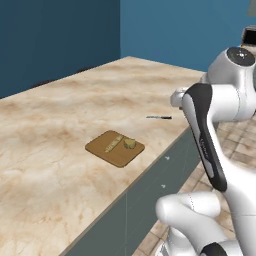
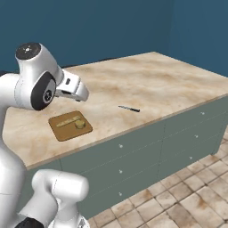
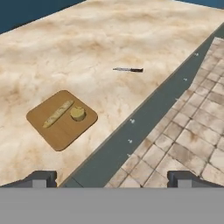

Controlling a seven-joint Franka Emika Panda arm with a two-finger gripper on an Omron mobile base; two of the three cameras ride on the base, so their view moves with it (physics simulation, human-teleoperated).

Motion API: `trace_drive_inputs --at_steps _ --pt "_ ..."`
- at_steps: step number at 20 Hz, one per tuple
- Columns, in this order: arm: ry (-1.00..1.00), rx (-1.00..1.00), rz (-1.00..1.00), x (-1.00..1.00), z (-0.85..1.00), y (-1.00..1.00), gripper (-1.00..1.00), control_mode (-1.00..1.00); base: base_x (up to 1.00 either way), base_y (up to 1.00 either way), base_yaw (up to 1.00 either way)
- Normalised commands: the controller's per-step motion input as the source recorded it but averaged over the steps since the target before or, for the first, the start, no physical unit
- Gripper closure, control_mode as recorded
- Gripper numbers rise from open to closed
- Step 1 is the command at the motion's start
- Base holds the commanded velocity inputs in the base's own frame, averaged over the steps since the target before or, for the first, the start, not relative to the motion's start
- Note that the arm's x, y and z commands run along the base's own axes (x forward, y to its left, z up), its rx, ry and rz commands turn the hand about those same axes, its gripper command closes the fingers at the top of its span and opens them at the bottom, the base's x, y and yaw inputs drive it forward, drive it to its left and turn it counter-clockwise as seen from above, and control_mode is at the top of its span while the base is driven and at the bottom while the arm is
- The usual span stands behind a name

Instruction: Retrieve the sausage and cheese from the fridge and place them on the cutting board on the counter.

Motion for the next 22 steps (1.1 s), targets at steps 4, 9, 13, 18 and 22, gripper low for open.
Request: trace_drive_inputs --at_steps 4,9,13,18,22 --pt "0.00 0.00 0.00 0.00 0.00 0.00 -1.00 1.00 -0.27 -0.06 -0.07" --pt "0.00 0.00 0.00 0.00 0.00 0.00 -1.00 1.00 -0.68 -0.69 -0.50" --pt "0.00 0.00 0.00 0.00 0.00 0.00 -1.00 1.00 -0.33 -0.57 -0.67" --pt "0.00 0.00 0.00 0.00 0.00 0.00 -1.00 1.00 -0.01 -0.06 -0.74" --pt "0.00 0.00 0.00 0.00 0.00 0.00 -1.00 1.00 -0.08 0.19 -0.72"
